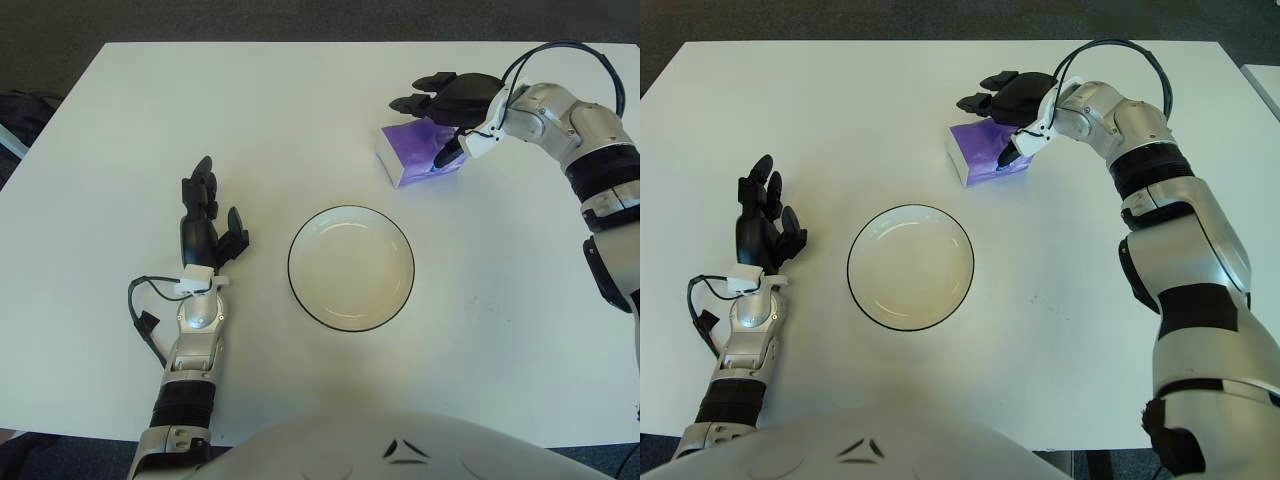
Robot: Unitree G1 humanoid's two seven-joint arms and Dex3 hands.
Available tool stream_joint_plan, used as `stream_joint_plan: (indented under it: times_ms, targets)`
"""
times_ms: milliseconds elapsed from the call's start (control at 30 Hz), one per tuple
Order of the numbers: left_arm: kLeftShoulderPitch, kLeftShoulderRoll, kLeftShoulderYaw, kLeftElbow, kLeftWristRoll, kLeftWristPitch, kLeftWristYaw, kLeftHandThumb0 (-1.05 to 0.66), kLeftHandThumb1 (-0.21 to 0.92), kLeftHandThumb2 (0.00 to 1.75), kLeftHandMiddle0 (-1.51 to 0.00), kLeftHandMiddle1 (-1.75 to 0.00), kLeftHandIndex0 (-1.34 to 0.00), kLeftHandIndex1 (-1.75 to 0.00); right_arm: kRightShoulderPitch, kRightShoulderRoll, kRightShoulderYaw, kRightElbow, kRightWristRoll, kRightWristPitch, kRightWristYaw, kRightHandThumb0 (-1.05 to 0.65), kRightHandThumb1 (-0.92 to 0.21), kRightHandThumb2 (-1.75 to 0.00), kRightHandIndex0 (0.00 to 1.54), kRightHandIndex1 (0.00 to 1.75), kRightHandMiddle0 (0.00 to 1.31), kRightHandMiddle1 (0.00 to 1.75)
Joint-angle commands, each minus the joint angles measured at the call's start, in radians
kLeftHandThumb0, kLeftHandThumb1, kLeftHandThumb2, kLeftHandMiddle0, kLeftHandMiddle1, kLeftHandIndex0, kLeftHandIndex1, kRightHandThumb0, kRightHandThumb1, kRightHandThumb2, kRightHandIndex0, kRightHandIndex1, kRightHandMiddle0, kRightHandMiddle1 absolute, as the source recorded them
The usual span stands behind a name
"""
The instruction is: Put the tissue paper into the plate.
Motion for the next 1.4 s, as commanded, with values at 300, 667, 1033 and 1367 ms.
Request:
stream_joint_plan:
  times_ms: [300,667,1033,1367]
  targets:
    - [0.129,-0.041,-0.021,0.218,0.03,-0.018,0.004,-0.69,0.92,0.79,-0.26,0.0,0.0,-0.57,0.045,0.038,0.041,0.075,-0.029,0.028,-0.08,-1.05,-0.92,-0.51,0.0,0.0,0.0,0.0]
    - [0.134,-0.043,-0.021,0.213,0.032,-0.016,0.008,-0.69,0.92,0.79,-0.26,0.0,0.0,-0.58,0.046,0.083,0.088,0.167,-0.064,0.065,-0.159,-1.05,-0.92,-0.51,0.0,0.0,0.0,0.0]
    - [0.142,-0.04,-0.019,0.21,0.029,-0.018,0.003,-0.69,0.92,0.79,-0.27,0.0,0.0,-0.57,0.035,0.088,0.133,0.207,-0.081,0.06,-0.174,-1.05,-0.92,-0.48,0.0,0.0,0.0,0.0]
    - [0.15,-0.04,-0.02,0.202,0.026,-0.017,-0.001,-0.69,0.92,0.79,-0.27,0.0,0.0,-0.56,0.027,0.089,0.164,0.239,-0.079,0.058,-0.17,-1.05,-0.92,-0.47,0.0,0.0,0.0,0.0]
